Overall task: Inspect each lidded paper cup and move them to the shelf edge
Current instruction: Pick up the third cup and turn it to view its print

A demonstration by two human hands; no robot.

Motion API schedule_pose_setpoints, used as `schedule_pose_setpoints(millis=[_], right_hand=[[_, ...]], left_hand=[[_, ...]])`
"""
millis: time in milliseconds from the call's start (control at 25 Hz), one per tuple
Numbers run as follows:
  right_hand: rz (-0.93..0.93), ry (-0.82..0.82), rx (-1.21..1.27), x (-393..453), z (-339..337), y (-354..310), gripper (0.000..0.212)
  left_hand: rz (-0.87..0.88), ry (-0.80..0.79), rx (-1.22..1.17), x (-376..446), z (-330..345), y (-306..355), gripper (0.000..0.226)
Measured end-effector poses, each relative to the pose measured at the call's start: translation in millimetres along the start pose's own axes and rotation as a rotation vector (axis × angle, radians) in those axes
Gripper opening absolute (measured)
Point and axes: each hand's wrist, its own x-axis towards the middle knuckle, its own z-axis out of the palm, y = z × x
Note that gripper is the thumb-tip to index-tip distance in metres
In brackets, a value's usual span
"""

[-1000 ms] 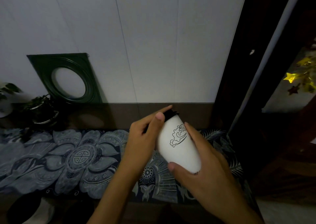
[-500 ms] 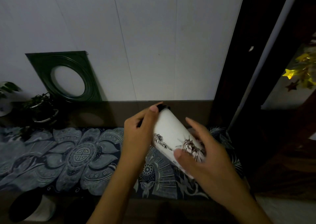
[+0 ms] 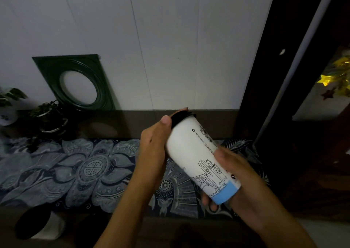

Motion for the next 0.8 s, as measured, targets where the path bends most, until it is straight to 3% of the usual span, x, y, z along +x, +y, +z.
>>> schedule_pose_setpoints(millis=[120, 200, 320, 400, 480, 600, 680, 760, 800], right_hand=[[-0.124, 0.101, -0.232, 0, 4, 2, 0.044], [-0.242, 0.190, -0.653, -2, 5, 3, 0.059], [-0.318, 0.280, -1.283, -2, 8, 9, 0.075], [-0.377, 0.282, -1.353, -2, 6, 12, 0.079], [-0.379, 0.259, -1.145, -3, 4, 11, 0.078], [-0.281, 0.073, -0.461, -2, -1, 6, 0.057], [-0.159, 0.016, -0.146, -3, 1, 1, 0.047], [-0.089, 0.044, -0.087, -4, 4, -3, 0.040], [-0.104, 0.080, -0.171, -5, 4, -2, 0.040]], left_hand=[[-0.032, 0.098, 0.015, 0, 3, 1, 0.054], [-0.043, 0.142, 0.073, 1, 3, -2, 0.068], [-0.055, 0.150, 0.099, 2, 4, -1, 0.059], [-0.076, 0.116, 0.104, 2, 3, -2, 0.061], [-0.072, 0.060, 0.087, 3, -1, -4, 0.051], [-0.011, -0.044, 0.042, 2, -8, -4, 0.049], [0.014, -0.045, 0.017, 0, -8, -3, 0.049], [0.016, -0.021, 0.031, -1, -4, 0, 0.045], [0.015, -0.007, 0.050, -1, -1, 1, 0.044]])
